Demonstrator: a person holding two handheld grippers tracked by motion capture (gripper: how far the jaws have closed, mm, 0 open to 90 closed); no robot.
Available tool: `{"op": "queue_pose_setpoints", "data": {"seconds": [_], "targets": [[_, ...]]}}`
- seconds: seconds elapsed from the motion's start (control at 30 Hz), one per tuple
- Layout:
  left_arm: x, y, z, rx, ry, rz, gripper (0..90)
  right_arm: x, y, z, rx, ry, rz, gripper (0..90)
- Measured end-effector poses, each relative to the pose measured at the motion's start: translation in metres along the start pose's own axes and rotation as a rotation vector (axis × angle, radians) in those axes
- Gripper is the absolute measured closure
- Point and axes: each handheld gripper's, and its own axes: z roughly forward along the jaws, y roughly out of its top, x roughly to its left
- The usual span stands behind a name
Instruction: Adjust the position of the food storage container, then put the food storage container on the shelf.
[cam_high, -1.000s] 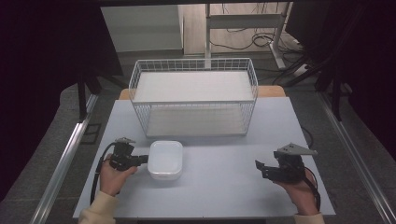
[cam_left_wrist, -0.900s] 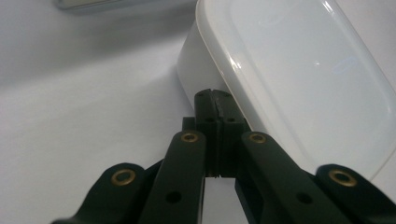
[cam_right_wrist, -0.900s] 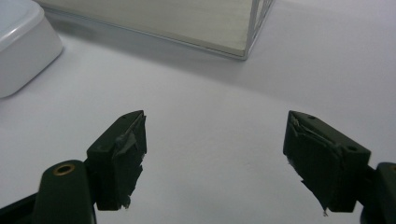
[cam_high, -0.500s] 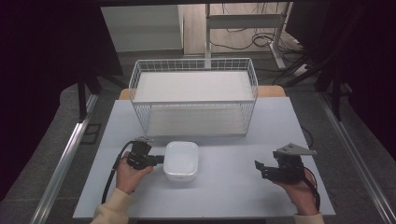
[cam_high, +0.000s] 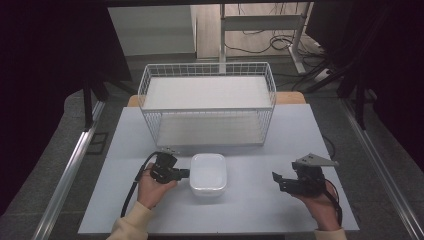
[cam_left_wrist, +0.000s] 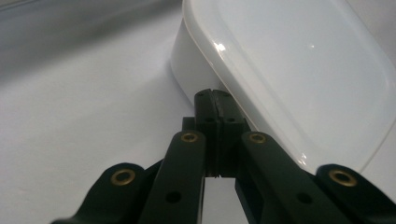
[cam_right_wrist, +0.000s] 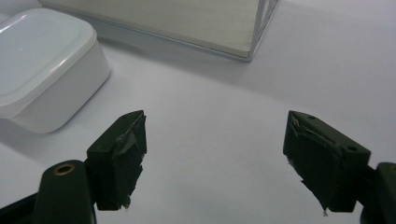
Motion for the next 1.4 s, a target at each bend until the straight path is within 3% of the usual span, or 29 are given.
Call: {"op": "queue_pose_setpoints", "data": {"seconds": [0.2,0.3,0.37,0.4,0.43,0.47,0.53,0.6,0.63,0.73,0.9,1.1,1.27,1.4], "targets": [[-0.002,-0.003,0.002,0.013,-0.008,0.011,89.8,0.001,0.001,0.000,-0.004,-0.002,0.000,21.8],[0.000,-0.002,-0.003,-0.004,-0.004,0.010,89.8,0.004,0.004,-0.002,-0.030,-0.002,-0.003,22.4],[0.003,-0.003,-0.013,-0.033,0.004,0.005,89.8,0.008,0.009,-0.003,-0.055,0.008,-0.010,22.5],[0.004,-0.005,-0.023,-0.081,0.011,-0.006,87.9,0.014,0.014,-0.003,-0.073,0.038,-0.019,22.3],[0.004,-0.005,-0.023,-0.081,0.011,-0.006,84.8,0.014,0.014,-0.003,-0.073,0.038,-0.019,22.3],[0.004,-0.007,-0.032,-0.116,0.024,-0.008,84.8,0.017,0.017,-0.002,-0.078,0.053,-0.020,21.9],[0.004,-0.012,-0.048,-0.169,0.027,-0.010,64.1,0.024,0.024,0.002,-0.086,0.097,0.010,22.1],[0.004,-0.013,-0.053,-0.180,0.025,-0.013,49.6,0.027,0.027,0.006,-0.085,0.117,0.017,22.3],[0.005,-0.014,-0.058,-0.190,0.024,-0.015,49.6,0.027,0.027,0.006,-0.085,0.117,0.017,22.3],[0.006,-0.015,-0.066,-0.212,0.016,-0.025,37.4,0.031,0.034,0.017,-0.074,0.152,-0.004,24.1],[0.008,-0.015,-0.072,-0.241,0.004,-0.023,34.7,0.033,0.038,0.029,-0.060,0.149,-0.071,24.6],[0.006,-0.015,-0.075,-0.257,0.001,-0.017,31.3,0.030,0.032,0.035,-0.048,0.171,-0.050,23.9],[0.001,-0.014,-0.076,-0.262,-0.030,-0.018,32.5,0.032,0.032,0.033,-0.034,0.190,0.000,21.5],[0.001,-0.012,-0.074,-0.243,-0.059,-0.050,32.6,0.035,0.031,0.035,-0.028,0.196,0.021,21.2]]}}
